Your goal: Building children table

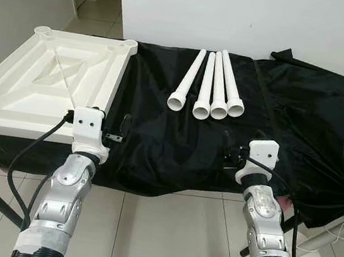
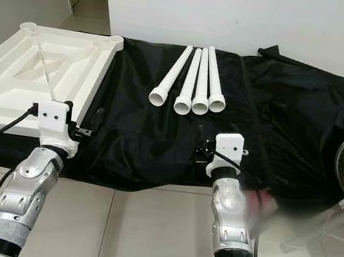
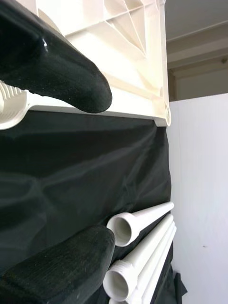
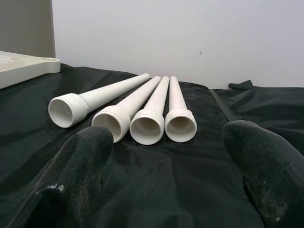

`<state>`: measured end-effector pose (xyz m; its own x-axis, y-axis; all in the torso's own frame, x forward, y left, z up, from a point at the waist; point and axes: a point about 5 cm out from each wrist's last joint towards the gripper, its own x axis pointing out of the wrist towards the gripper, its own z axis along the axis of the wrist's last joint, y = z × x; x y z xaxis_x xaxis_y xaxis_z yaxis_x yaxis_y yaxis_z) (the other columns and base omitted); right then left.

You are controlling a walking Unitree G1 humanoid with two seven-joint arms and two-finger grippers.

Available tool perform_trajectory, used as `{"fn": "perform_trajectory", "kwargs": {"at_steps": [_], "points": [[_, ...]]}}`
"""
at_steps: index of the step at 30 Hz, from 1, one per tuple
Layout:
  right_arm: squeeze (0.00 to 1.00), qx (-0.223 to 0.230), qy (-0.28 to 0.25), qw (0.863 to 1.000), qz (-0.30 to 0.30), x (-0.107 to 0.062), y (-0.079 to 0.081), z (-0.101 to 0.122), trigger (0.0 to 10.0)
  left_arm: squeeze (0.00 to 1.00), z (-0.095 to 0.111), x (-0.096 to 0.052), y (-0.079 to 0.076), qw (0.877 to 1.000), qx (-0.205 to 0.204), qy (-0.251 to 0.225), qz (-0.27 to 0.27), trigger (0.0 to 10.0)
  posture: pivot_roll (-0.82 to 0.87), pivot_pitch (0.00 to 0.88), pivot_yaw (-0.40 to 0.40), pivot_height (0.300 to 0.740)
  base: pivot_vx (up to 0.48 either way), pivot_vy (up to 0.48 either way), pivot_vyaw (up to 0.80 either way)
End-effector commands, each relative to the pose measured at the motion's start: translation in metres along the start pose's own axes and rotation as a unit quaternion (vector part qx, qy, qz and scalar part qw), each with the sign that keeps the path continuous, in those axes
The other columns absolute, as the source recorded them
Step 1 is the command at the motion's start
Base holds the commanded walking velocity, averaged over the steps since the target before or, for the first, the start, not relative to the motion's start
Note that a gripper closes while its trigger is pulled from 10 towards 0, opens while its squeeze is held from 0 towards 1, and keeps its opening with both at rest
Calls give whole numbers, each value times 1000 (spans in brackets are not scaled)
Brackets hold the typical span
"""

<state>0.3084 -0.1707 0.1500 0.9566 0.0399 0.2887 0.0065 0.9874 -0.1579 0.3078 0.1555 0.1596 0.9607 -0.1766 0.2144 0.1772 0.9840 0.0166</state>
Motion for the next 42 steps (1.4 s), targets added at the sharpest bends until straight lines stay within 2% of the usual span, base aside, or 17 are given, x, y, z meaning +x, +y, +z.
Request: {"fn": "perform_trajectory", "kwargs": {"at_steps": [1, 5, 42], "points": [[0, 0, -2, 1000, 0, 1, 0, 0, 10000, 0, 4, -1, 5, 1000, 4, -8, 10, 10000, 16, 0, 16, 740, 0, 0, 0], [0, -2, -4, 1000, 4, 3, 1, 1, 10000, 0, 5, 1, 4, 1000, 5, -11, 10, 10000, 21, 0, 9, 740, 0, 0, 0], [0, -11, -1, 1000, -10, 5, -6, -2, 10000, 0, 6, 7, 4, 1000, -10, -13, 22, 10000, 0, 0, 17, 740, 251, 0, 0]]}}
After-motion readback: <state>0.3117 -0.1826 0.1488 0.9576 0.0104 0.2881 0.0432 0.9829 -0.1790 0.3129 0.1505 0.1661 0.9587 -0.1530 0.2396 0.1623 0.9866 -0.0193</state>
